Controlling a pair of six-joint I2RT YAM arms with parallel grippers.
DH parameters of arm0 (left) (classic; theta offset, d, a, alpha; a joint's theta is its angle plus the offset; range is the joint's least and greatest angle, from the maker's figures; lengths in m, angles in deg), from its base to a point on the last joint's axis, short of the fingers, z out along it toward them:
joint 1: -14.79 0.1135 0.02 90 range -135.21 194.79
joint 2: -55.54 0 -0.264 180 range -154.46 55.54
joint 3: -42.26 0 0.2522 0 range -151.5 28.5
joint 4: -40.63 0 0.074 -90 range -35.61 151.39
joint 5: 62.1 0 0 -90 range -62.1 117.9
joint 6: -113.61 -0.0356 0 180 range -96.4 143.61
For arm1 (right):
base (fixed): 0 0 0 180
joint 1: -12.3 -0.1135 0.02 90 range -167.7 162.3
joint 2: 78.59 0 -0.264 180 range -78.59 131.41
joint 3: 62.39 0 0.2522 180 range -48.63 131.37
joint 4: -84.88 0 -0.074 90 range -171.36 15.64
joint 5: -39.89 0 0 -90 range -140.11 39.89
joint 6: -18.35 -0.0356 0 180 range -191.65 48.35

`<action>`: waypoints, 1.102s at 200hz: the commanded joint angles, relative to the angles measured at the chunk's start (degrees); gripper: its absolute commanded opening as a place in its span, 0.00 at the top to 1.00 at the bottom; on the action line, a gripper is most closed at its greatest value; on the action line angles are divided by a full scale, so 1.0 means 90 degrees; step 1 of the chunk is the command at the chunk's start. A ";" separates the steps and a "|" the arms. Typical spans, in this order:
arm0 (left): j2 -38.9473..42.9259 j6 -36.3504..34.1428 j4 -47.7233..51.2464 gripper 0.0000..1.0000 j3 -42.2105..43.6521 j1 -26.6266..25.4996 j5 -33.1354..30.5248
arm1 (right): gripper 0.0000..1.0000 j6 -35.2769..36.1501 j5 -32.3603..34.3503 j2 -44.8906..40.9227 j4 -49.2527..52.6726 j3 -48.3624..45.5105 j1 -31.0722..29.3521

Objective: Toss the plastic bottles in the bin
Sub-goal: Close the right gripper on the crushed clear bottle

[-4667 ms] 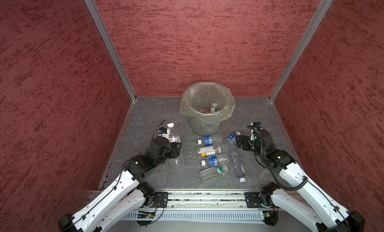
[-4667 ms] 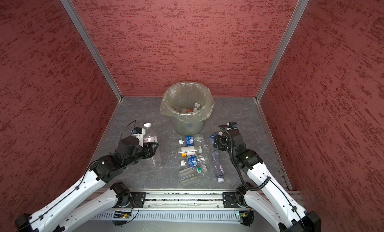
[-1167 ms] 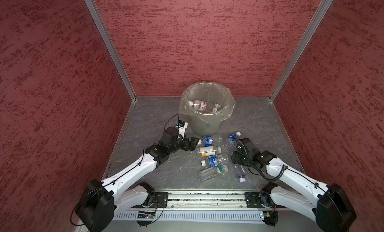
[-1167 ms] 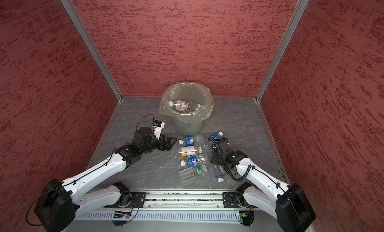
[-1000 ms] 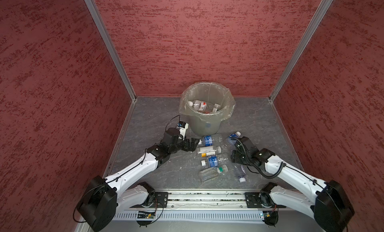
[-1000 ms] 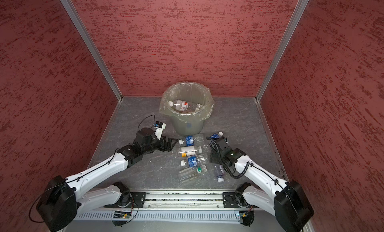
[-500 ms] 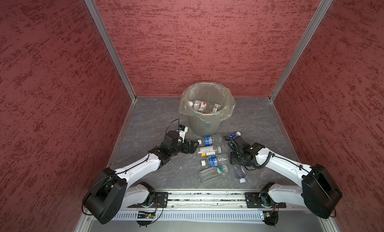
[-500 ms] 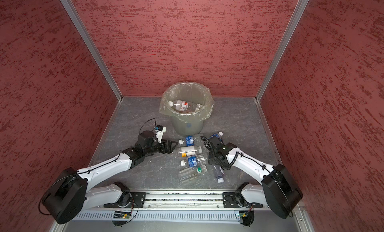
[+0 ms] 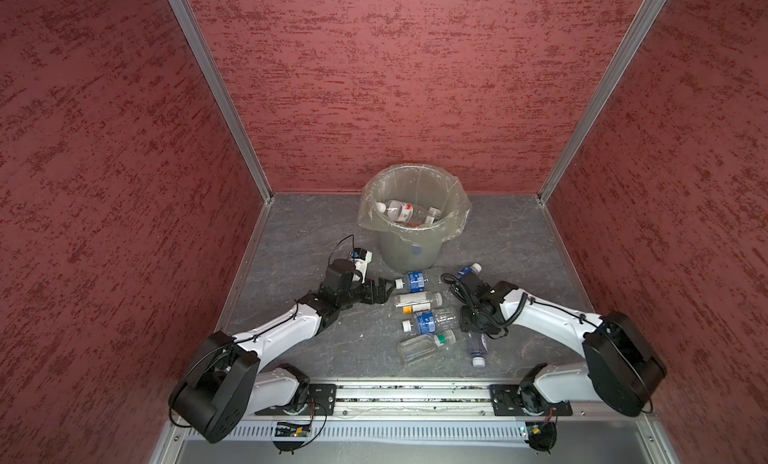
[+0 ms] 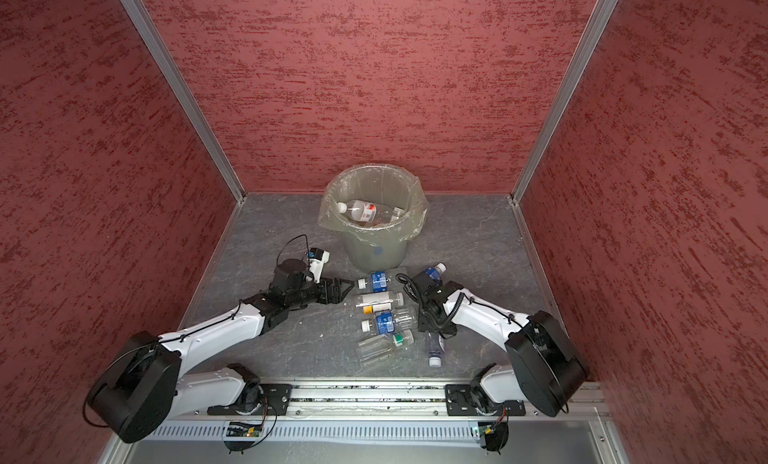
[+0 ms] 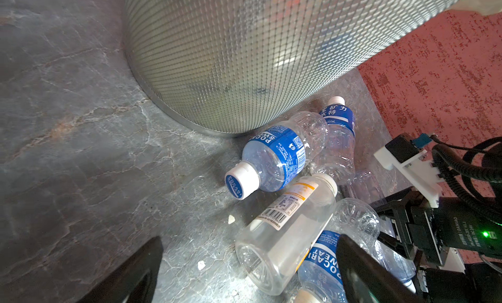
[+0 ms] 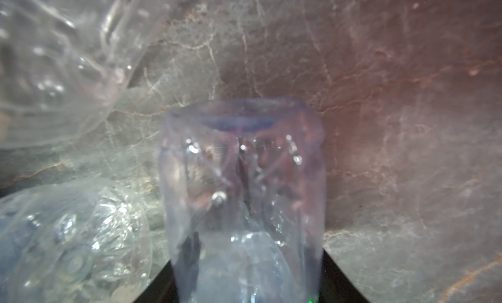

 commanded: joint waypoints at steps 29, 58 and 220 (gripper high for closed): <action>-0.0155 0.0122 -0.0052 0.00 -0.0081 0.0167 0.0202 | 0.39 -0.0065 -0.0442 0.0211 -0.0210 -0.0149 0.0174; -0.0209 0.0165 -0.0108 0.00 -0.0074 0.0204 0.0222 | 0.34 0.0067 -0.0553 0.0340 -0.0374 -0.0156 0.0357; -0.0646 0.0264 -0.0320 0.00 -0.0129 0.0285 0.0363 | 0.56 0.0212 0.0092 -0.0410 0.0203 0.0453 0.0536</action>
